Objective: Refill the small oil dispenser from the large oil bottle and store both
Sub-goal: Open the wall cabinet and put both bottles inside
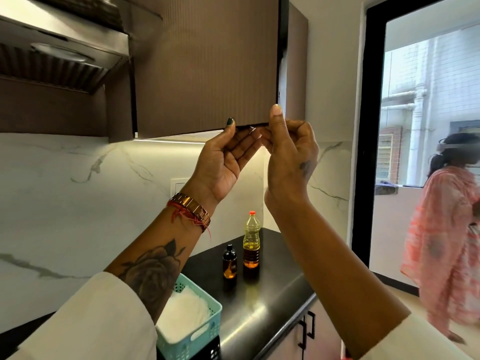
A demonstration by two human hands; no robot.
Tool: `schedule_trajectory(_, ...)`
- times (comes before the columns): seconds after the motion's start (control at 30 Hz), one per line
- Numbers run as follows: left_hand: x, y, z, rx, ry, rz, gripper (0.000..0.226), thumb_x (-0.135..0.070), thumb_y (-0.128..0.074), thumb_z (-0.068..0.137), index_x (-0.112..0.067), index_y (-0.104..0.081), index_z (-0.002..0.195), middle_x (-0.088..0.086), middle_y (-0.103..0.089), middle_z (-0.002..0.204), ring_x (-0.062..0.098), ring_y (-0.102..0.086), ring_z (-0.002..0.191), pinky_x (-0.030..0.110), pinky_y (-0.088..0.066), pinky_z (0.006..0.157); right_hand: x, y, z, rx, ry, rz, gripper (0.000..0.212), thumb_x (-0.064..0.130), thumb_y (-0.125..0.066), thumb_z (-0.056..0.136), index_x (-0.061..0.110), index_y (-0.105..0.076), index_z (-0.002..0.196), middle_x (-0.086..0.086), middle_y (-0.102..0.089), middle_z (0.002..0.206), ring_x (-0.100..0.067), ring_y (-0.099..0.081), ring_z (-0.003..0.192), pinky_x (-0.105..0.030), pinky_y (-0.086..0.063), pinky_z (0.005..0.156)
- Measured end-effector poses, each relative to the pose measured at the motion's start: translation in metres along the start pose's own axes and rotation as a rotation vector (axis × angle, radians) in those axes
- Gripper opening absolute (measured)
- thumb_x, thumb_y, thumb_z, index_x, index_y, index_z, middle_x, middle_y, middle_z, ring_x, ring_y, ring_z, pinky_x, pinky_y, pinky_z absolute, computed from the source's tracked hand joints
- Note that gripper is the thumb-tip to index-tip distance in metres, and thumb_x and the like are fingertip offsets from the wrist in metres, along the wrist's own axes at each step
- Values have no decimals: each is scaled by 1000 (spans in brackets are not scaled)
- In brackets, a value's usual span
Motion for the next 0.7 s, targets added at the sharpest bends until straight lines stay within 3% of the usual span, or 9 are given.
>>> schedule_trajectory(0.17, -21, 7, -17, -23, -19, -10, 25, -23, -42, 97, -8, -62, 100, 5, -74, 82, 18, -71, 82, 27, -57, 76, 20, -13, -20, 46, 54, -36, 17, 33, -59, 88, 28, -49, 75, 6, -63, 78, -11, -64, 76, -19, -55, 74)
schedule_trajectory(0.3, -23, 5, -24, -19, -2, 30, 25, -21, -41, 98, -8, -62, 100, 3, -74, 81, 17, -71, 80, 26, -57, 73, 22, -13, -23, 22, 50, -60, 18, 35, -60, 87, 29, -50, 74, 1, -65, 79, -15, -65, 79, -29, -56, 79)
schedule_trajectory(0.4, -20, 4, -25, -19, 3, 42, 26, -23, -40, 98, -9, -61, 102, 2, -74, 84, 17, -71, 80, 26, -58, 71, 21, -11, -21, 21, 36, -92, 18, 37, -60, 87, 28, -51, 73, 1, -64, 79, -17, -65, 80, -29, -56, 80)
schedule_trajectory(0.5, -18, 1, -27, -24, 6, 55, 25, -27, -39, 99, -10, -57, 105, 4, -73, 97, 19, -71, 80, 27, -58, 71, 20, -8, -20, 38, 5, -92, 18, 37, -58, 88, 26, -53, 76, -2, -66, 84, -19, -66, 84, -33, -56, 83)
schedule_trajectory(0.6, -9, -1, -30, -90, -22, 166, 35, -32, -36, 99, -9, -50, 120, 8, -66, 114, 23, -68, 92, 32, -55, 78, 11, -1, -23, 95, -101, -58, 23, 41, -49, 92, 21, -58, 87, -5, -68, 95, -20, -65, 93, -38, -53, 90)
schedule_trajectory(0.7, 7, 2, -31, -134, -73, 300, 44, -36, -34, 98, -12, -42, 134, 6, -57, 130, 27, -60, 111, 34, -50, 88, -7, 12, -25, 149, -281, 16, 41, 46, -40, 94, 15, -57, 113, -6, -64, 114, -20, -62, 104, -41, -49, 96)
Point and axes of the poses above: each hand's wrist, its own z-axis towards the middle knuckle, its own y-axis out of the back of the hand, x = y × z, the point moved 5 cm from there along z, towards the middle knuckle
